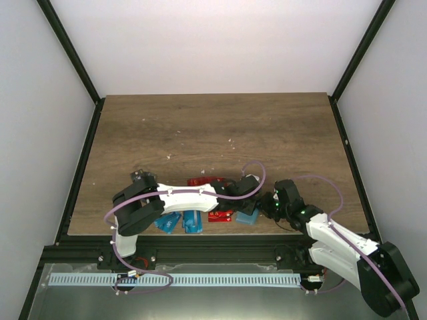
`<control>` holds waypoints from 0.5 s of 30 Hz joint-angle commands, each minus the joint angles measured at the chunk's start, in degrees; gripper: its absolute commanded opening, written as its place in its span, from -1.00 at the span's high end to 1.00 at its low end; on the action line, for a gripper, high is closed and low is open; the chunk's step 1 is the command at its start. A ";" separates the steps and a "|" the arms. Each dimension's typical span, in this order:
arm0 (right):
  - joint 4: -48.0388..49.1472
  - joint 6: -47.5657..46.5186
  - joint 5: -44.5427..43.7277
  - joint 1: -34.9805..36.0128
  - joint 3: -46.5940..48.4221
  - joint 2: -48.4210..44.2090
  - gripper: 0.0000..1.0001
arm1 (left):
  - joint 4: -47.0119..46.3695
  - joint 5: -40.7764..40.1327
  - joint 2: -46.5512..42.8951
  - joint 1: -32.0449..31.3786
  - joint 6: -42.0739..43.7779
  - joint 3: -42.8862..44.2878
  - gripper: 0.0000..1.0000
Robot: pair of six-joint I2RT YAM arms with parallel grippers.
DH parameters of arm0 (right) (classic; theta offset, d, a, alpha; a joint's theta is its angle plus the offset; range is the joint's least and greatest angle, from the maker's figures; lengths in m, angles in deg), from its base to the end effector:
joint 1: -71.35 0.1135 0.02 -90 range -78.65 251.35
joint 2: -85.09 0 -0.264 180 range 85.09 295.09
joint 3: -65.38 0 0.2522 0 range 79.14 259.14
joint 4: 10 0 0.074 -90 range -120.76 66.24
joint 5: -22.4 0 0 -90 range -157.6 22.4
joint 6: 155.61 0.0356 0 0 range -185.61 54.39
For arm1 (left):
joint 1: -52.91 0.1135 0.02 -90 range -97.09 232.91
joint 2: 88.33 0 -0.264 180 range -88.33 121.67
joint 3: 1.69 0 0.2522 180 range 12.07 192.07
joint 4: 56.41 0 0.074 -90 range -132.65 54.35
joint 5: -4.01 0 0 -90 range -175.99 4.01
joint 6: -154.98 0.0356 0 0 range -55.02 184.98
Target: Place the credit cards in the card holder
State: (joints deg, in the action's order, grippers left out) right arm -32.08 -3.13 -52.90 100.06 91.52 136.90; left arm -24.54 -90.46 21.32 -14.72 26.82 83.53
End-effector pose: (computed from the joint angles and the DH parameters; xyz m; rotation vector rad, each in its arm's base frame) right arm 0.1334 0.0833 0.1315 0.6399 2.5605 0.9655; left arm 0.1545 -0.3681 0.1667 0.6478 2.5872 -0.5814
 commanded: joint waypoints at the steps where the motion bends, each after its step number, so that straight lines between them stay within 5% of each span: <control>1: -4.91 0.05 -2.21 0.48 -0.25 1.29 0.99 | -2.79 -0.58 1.46 0.14 -0.93 -0.43 0.92; 15: -4.60 0.10 -2.22 0.49 -0.60 1.41 0.99 | -3.52 -1.00 1.06 0.15 -1.58 -0.82 0.92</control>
State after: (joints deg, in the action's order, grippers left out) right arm -32.06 -2.93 -52.88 100.06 91.52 136.92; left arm -26.40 -91.01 22.21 -14.72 25.95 83.47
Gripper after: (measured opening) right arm 0.151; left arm 0.039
